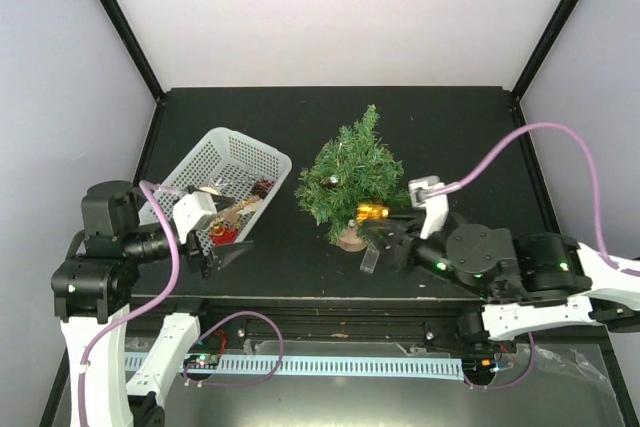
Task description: Decorate the small christmas tree
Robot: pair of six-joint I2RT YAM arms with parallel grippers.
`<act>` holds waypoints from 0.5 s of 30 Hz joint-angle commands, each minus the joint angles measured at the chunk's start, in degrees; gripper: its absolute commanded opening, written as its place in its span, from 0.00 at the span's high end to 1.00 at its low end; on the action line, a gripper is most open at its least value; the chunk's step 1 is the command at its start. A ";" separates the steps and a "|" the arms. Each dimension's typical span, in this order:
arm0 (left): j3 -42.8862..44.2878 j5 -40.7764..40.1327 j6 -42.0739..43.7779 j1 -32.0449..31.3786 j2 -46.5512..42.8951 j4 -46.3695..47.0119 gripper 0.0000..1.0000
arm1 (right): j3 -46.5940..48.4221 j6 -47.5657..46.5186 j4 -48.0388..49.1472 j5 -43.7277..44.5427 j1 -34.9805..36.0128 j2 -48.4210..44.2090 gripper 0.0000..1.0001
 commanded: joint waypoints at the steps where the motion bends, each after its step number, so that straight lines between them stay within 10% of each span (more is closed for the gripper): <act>1: -0.78 -1.98 -3.09 0.45 1.99 3.38 0.08 | -2.15 7.52 -14.51 15.81 -0.69 -6.40 0.75; 8: -3.18 -3.59 -5.27 0.84 4.21 6.51 0.09 | -2.94 7.95 -20.35 19.20 -5.71 -10.92 0.69; 15: -1.78 -3.66 -4.84 0.83 7.66 6.42 0.08 | -10.60 -0.67 -8.51 -3.13 -25.71 -9.37 0.68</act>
